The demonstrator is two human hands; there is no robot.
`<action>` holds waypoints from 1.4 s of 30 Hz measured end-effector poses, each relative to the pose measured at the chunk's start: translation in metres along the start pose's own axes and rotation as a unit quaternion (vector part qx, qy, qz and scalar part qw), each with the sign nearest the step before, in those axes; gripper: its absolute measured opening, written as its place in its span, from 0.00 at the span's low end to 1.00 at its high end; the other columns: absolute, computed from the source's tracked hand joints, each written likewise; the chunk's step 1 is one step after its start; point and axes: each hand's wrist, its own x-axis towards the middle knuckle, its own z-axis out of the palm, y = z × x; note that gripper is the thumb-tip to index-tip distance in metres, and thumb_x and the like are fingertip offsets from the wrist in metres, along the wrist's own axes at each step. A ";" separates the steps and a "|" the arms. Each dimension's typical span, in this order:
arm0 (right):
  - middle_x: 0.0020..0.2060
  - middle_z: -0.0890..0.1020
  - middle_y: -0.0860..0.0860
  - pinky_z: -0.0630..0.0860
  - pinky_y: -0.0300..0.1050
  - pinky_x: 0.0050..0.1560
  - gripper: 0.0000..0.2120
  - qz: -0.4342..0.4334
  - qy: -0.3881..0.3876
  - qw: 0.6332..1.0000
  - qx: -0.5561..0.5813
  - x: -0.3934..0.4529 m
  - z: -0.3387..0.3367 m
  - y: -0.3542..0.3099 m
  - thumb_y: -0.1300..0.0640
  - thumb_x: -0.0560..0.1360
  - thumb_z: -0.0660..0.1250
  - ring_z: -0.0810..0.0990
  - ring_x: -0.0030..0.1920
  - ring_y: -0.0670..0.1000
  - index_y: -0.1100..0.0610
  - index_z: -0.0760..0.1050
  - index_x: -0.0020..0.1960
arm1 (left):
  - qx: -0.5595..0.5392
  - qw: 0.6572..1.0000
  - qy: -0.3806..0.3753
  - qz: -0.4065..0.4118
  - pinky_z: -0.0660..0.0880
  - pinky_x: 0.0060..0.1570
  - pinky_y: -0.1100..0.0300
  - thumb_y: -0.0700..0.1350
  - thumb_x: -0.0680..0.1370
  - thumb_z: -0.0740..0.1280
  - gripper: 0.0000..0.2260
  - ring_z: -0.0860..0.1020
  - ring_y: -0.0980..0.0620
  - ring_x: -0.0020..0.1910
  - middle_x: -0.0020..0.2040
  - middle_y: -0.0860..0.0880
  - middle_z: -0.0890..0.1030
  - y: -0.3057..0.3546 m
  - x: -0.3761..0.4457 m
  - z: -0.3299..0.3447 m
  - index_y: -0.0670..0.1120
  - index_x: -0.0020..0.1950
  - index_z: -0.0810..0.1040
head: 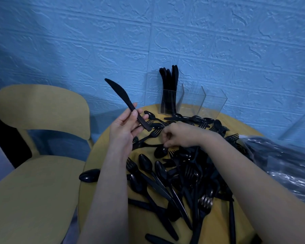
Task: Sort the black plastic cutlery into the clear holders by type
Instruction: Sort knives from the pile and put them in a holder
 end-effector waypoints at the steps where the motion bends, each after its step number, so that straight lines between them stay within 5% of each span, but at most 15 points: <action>1: 0.39 0.76 0.42 0.70 0.39 0.44 0.06 0.005 0.011 1.000 0.001 0.000 -0.002 0.004 0.55 0.74 0.70 0.75 0.44 0.45 0.48 0.74 0.42 | 0.003 1.000 -0.001 0.000 0.80 0.51 0.56 0.40 0.80 0.62 0.12 0.83 0.54 0.48 0.46 0.54 0.84 0.000 0.000 0.000 0.46 0.63 0.75; 7: 0.44 0.78 0.49 0.77 0.50 0.52 0.04 0.054 0.128 0.990 -0.029 0.008 -0.016 0.028 0.58 0.76 0.67 0.77 0.48 0.51 0.51 0.73 0.45 | 0.017 1.000 -0.007 0.002 0.80 0.49 0.57 0.40 0.80 0.61 0.11 0.83 0.54 0.47 0.45 0.54 0.84 -0.002 0.000 0.001 0.47 0.61 0.76; 14: 0.51 0.78 0.48 0.68 0.43 0.53 0.07 0.050 0.188 0.975 -0.106 0.007 -0.018 0.043 0.54 0.76 0.67 0.75 0.53 0.51 0.53 0.77 0.54 | 0.028 0.999 -0.016 0.002 0.78 0.53 0.55 0.40 0.80 0.61 0.10 0.83 0.55 0.47 0.46 0.55 0.83 -0.003 -0.001 0.003 0.50 0.58 0.77; 18: 0.45 0.79 0.43 0.69 0.33 0.45 0.07 0.024 0.067 0.997 0.002 -0.023 -0.036 0.043 0.53 0.74 0.70 0.76 0.47 0.42 0.51 0.80 0.51 | 0.038 0.999 -0.026 -0.009 0.80 0.50 0.57 0.40 0.80 0.61 0.10 0.83 0.55 0.46 0.47 0.53 0.83 -0.007 0.000 0.004 0.49 0.58 0.77; 21: 0.51 0.79 0.44 0.71 0.39 0.56 0.11 0.040 -0.031 0.999 0.019 -0.036 -0.039 0.049 0.53 0.75 0.69 0.77 0.52 0.44 0.50 0.80 0.57 | 0.058 0.997 -0.054 -0.026 0.80 0.43 0.61 0.40 0.80 0.61 0.10 0.83 0.53 0.47 0.48 0.52 0.83 -0.010 -0.001 0.007 0.48 0.59 0.77; 27: 0.47 0.76 0.43 0.67 0.40 0.51 0.12 0.071 -0.078 0.993 -0.051 -0.034 -0.031 0.054 0.61 0.76 0.67 0.75 0.55 0.48 0.53 0.78 0.59 | 0.088 0.991 -0.092 -0.046 0.81 0.47 0.58 0.42 0.78 0.63 0.11 0.83 0.51 0.48 0.46 0.53 0.84 -0.015 -0.003 0.016 0.49 0.59 0.77; 32: 0.48 0.81 0.45 0.72 0.41 0.51 0.08 0.067 0.043 0.996 -0.046 -0.031 -0.031 0.056 0.57 0.77 0.67 0.77 0.49 0.46 0.53 0.81 0.54 | 0.084 0.990 -0.102 -0.050 0.81 0.44 0.58 0.41 0.78 0.63 0.10 0.83 0.52 0.47 0.46 0.52 0.84 -0.017 -0.002 0.017 0.49 0.58 0.78; 35: 0.48 0.82 0.46 0.73 0.40 0.54 0.08 0.071 0.173 0.981 0.056 -0.035 -0.039 0.062 0.56 0.77 0.67 0.78 0.49 0.46 0.53 0.82 0.54 | 0.079 0.991 -0.096 -0.053 0.81 0.47 0.56 0.40 0.78 0.63 0.11 0.83 0.52 0.47 0.45 0.53 0.84 -0.018 -0.001 0.016 0.49 0.58 0.78; 39: 0.42 0.82 0.45 0.73 0.32 0.52 0.05 0.066 0.348 0.899 0.257 -0.037 -0.049 0.066 0.58 0.74 0.70 0.80 0.47 0.44 0.53 0.82 0.49 | 0.071 0.991 -0.098 -0.058 0.81 0.46 0.56 0.40 0.77 0.64 0.12 0.84 0.52 0.46 0.45 0.52 0.84 -0.019 0.000 0.017 0.48 0.59 0.78; 42: 0.41 0.83 0.50 0.78 0.37 0.53 0.05 0.056 0.423 0.835 0.347 -0.034 -0.054 0.068 0.62 0.74 0.70 0.82 0.47 0.48 0.54 0.81 0.47 | 0.061 0.992 -0.097 -0.059 0.82 0.43 0.57 0.41 0.74 0.65 0.13 0.84 0.52 0.46 0.45 0.52 0.85 -0.020 0.000 0.017 0.47 0.58 0.78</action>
